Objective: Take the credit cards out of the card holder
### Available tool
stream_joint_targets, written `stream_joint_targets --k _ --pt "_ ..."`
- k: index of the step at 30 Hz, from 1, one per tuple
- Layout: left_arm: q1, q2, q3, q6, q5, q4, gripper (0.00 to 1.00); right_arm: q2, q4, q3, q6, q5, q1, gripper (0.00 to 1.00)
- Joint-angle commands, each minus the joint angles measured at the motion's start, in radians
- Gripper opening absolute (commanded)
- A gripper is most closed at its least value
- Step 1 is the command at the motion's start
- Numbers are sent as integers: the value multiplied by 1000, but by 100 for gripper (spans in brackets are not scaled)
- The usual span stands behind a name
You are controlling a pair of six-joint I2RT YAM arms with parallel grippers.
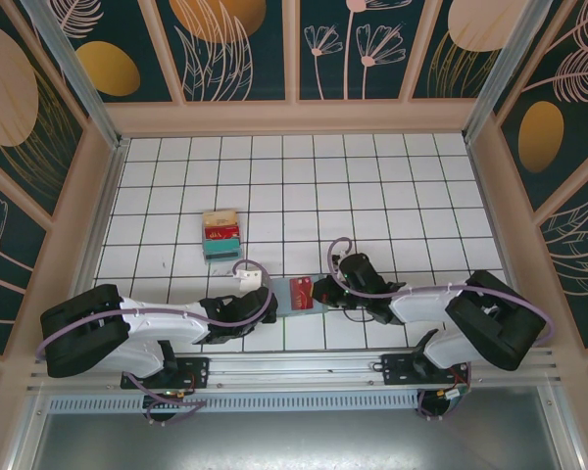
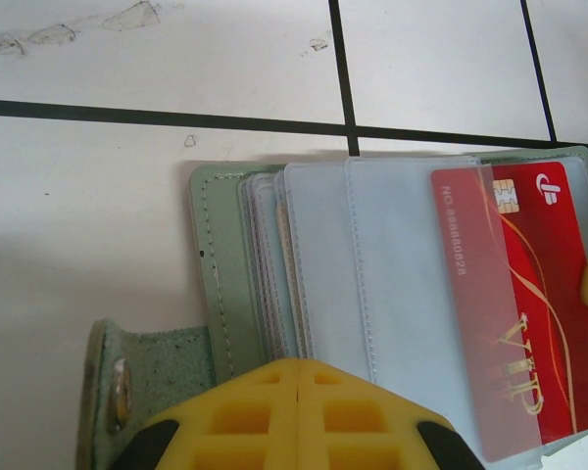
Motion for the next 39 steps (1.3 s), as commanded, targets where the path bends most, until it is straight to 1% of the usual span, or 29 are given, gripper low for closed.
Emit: stream_joint_targets --k 1,5,14,22,23,24,25,28,29,30,31,32,33,34,37,39 --pt "3 3 8 5 0 -46 0 -20 -23 -18 -30 -10 -10 0" --pt "5 3 10 6 2 -47 0 -34 -38 -25 -40 -10 -18 0" --pt "5 -4 12 9 -1 -55 0 -108 -55 -71 -53 -29 -70 0" --pt "4 -45 29 9 -3 -77 0 -254 -108 -82 -74 -28 -83 0" --pt "4 -58 36 10 -7 -88 9 -275 -124 -79 -77 -24 -83 0" --pt "3 -74 45 10 -11 -103 23 -293 -136 -76 -84 -22 -85 0" --pt "4 -91 52 12 -15 -118 34 -310 -146 -73 -88 -21 -85 0" --pt "3 -156 72 18 -22 -147 50 -372 -174 -70 -105 -13 -85 0" --pt "4 -183 75 19 -27 -155 59 -388 -177 -70 -108 -12 -85 0" --pt "4 -210 78 20 -33 -161 64 -408 -177 -71 -114 -13 -85 0" --pt "4 -236 81 24 -36 -165 65 -418 -175 -71 -117 -15 -85 0" --pt "6 -265 79 27 -42 -165 69 -435 -171 -71 -124 -19 -85 0" --pt "3 -293 77 30 -45 -165 77 -445 -165 -71 -128 -24 -84 0" --pt "3 -317 78 34 -52 -171 79 -454 -162 -69 -132 -25 -83 0" --pt "4 -388 79 39 -78 -204 81 -466 -164 -49 -149 -32 -83 0" --pt "3 -426 80 38 -101 -239 90 -462 -176 -25 -172 -31 -80 0"
